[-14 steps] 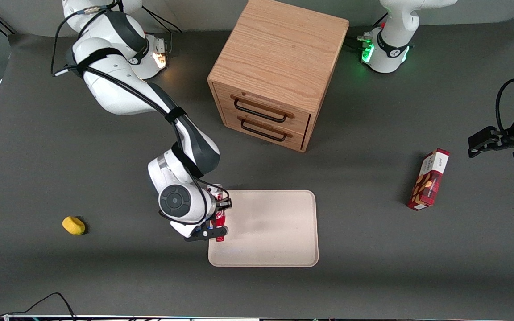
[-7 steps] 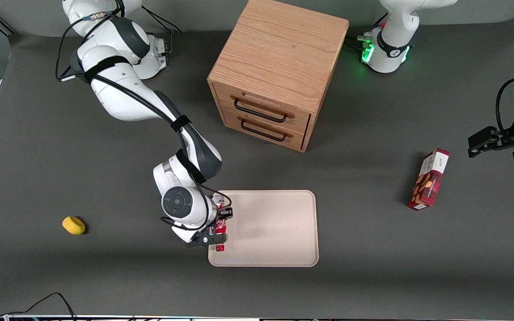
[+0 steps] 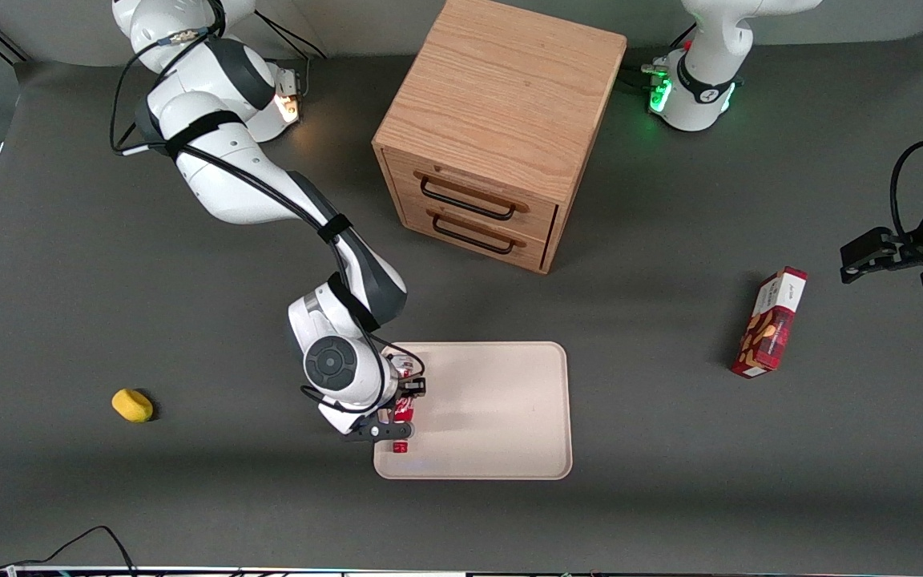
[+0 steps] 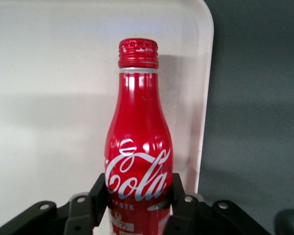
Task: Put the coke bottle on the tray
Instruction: 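Carry the bottle over the cream tray and lower it, then open the right gripper to release the bottle onto the tray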
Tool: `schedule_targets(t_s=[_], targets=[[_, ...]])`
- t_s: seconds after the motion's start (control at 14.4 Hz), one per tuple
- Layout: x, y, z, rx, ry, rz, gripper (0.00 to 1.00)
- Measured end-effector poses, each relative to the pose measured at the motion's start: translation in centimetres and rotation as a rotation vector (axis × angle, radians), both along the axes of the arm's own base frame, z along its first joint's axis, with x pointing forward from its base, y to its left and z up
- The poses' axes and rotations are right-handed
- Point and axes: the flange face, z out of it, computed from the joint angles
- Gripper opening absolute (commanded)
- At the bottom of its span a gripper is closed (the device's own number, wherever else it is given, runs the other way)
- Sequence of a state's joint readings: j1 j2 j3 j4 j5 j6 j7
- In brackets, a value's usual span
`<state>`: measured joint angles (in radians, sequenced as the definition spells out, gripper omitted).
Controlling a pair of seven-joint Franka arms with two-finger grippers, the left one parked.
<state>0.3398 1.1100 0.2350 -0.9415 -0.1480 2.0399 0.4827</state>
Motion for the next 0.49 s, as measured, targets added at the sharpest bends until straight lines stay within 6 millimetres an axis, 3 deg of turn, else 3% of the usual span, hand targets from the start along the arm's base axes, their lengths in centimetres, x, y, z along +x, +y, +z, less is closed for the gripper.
schedule_targets(t_s=[0.07, 0.14, 0.21, 0.28, 0.35, 0.49], targets=[[0.02, -0.04, -0.04, -0.001, 0.000, 0.000, 0.00], [0.03, -0.08, -0.05, -0.002, 0.000, -0.001, 0.18], [0.04, -0.09, -0.05, -0.002, 0.000, -0.001, 0.43], [0.04, -0.10, -0.06, -0.002, 0.000, -0.001, 0.88], [0.05, -0.13, -0.07, -0.003, 0.000, -0.002, 1.00], [0.12, -0.24, -0.08, -0.008, -0.004, -0.003, 1.00]])
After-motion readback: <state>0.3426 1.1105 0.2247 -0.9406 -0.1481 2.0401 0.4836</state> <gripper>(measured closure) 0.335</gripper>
